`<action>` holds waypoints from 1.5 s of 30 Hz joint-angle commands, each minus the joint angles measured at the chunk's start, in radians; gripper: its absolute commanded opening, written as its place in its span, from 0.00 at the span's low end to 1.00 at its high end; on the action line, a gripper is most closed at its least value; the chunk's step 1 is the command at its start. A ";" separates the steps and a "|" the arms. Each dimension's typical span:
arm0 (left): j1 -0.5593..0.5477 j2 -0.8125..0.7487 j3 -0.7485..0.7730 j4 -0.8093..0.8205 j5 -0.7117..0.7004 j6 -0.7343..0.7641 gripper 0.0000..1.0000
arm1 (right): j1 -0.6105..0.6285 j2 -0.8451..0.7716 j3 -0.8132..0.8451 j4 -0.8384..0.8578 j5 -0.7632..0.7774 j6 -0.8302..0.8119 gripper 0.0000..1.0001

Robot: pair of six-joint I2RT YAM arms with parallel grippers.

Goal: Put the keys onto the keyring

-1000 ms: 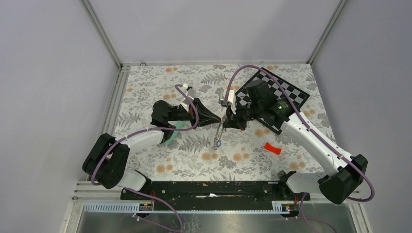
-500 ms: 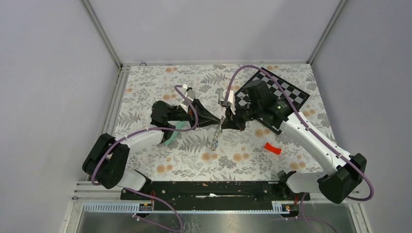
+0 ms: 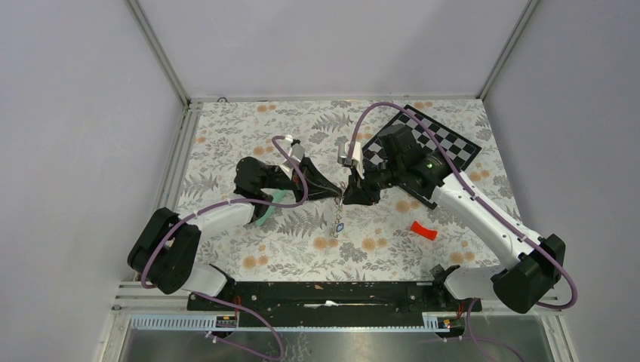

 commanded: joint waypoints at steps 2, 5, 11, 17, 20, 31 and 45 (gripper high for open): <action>-0.016 -0.033 -0.008 0.082 0.001 0.001 0.00 | -0.002 -0.059 -0.004 0.051 -0.002 -0.021 0.32; -0.017 -0.029 -0.008 0.098 -0.008 -0.015 0.00 | -0.001 -0.082 0.006 0.050 -0.001 -0.026 0.34; -0.016 -0.027 -0.010 0.102 -0.028 -0.027 0.00 | -0.002 -0.104 0.020 0.020 0.000 -0.056 0.36; -0.016 -0.010 -0.006 0.118 -0.048 -0.046 0.00 | -0.001 -0.104 0.009 0.027 -0.026 -0.050 0.33; -0.014 -0.008 -0.005 0.122 -0.060 -0.051 0.00 | -0.002 -0.102 -0.007 0.042 -0.034 -0.039 0.33; -0.015 -0.011 -0.015 0.115 -0.074 -0.048 0.00 | -0.001 -0.083 -0.021 0.087 -0.051 0.002 0.22; -0.001 -0.026 -0.024 0.091 -0.082 -0.026 0.00 | -0.002 -0.089 -0.005 0.059 0.028 -0.027 0.00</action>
